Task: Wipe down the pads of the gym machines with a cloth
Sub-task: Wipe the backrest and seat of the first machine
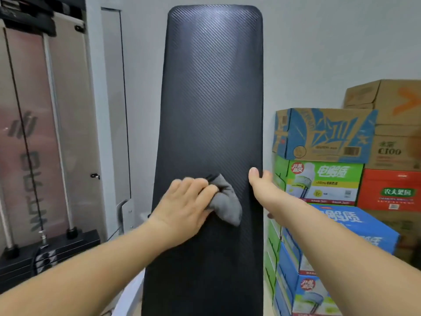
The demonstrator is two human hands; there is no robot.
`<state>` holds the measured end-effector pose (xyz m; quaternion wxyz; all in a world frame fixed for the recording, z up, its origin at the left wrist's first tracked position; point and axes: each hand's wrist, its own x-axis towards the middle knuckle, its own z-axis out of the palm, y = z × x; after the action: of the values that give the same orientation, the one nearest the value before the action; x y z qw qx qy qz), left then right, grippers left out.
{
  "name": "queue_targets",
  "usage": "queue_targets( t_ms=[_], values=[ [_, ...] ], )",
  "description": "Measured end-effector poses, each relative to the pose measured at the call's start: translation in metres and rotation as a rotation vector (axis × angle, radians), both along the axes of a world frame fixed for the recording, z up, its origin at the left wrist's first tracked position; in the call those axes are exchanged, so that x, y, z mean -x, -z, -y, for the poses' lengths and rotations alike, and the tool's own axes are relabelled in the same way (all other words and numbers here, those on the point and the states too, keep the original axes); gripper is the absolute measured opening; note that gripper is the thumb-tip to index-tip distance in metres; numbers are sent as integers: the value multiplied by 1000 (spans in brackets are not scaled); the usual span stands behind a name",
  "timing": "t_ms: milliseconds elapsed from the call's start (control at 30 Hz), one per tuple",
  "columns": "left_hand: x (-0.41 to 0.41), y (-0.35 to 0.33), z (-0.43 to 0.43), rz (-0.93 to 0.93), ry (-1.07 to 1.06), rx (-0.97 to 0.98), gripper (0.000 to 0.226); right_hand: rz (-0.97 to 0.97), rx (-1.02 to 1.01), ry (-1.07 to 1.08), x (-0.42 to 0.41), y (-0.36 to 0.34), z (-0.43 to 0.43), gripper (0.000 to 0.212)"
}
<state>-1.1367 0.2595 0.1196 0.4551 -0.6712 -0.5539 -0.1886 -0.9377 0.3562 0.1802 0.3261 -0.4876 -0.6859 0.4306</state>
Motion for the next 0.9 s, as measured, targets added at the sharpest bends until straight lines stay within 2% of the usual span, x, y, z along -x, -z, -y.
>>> queue_targets(
  t_ms=[133,200,267,367,467,533,600,667,733,833,900],
  values=[
    [-30,-86,-46,400,-221,-143,49,-112,50,-98,-30,18,7,44],
    [-56,-90,-64,426,-222,-171,53,-196,79,-63,-43,28,10,43],
    [-77,-69,-69,356,-149,-170,55,-279,106,-2,-51,32,9,44],
    [-103,-2,-56,160,-8,-49,53,-329,125,133,-57,36,10,40],
    [-110,77,-22,114,132,86,48,-229,87,242,-61,57,11,31],
    [-95,117,8,-16,205,221,43,-107,56,209,-60,73,20,25],
    [-66,119,28,-213,271,330,41,-17,32,151,-54,81,31,27],
    [-33,90,30,-335,246,305,39,32,12,119,-48,84,40,30],
    [-6,51,22,-223,129,109,42,50,6,104,-41,88,44,32],
    [4,23,16,258,-86,-116,48,8,-16,70,-36,96,51,32],
    [-13,44,17,474,-156,-163,47,-4,-44,75,-38,102,56,47]
  ],
)
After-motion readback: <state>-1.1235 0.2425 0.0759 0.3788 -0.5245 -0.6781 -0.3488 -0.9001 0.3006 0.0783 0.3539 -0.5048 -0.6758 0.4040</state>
